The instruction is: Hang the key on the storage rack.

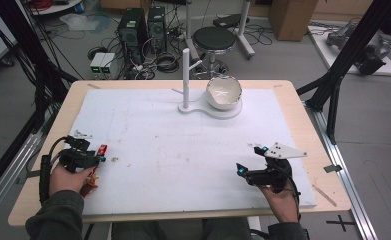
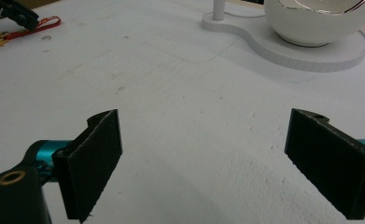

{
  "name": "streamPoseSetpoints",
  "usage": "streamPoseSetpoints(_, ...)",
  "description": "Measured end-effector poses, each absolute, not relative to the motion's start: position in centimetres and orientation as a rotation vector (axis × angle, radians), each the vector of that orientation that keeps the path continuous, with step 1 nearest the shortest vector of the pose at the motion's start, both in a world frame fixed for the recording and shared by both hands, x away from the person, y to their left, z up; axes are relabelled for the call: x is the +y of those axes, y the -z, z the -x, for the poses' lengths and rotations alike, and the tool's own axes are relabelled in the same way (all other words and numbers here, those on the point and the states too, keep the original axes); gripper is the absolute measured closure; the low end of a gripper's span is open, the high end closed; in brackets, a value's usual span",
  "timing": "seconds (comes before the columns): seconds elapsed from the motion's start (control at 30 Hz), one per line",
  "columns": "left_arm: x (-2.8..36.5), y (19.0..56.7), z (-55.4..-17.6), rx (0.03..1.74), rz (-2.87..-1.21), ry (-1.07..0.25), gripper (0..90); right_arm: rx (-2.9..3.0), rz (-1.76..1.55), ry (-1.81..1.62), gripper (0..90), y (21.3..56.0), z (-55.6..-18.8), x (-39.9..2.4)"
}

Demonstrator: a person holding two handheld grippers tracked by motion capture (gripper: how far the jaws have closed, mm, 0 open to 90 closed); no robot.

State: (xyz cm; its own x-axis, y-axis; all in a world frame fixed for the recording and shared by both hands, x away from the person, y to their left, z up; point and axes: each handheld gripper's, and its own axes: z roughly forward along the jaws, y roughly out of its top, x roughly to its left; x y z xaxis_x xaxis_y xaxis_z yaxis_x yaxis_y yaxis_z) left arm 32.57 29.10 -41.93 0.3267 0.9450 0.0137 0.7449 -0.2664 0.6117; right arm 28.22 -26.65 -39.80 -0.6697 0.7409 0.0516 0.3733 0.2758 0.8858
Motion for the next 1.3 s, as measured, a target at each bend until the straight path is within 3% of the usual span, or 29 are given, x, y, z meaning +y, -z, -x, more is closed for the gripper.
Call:
streamPoseSetpoints(0.73,29.08,42.39,-32.81,1.502,-2.102,-0.517,62.7,2.189,-0.996,-1.356,10.1,39.56,-28.62,-26.26)
streamPoseSetpoints(1.3,29.15,42.29,-33.17,1.509,-2.1,-0.481,73.9,2.193,-1.001,-1.353,10.1,39.76,-28.63,-26.21)
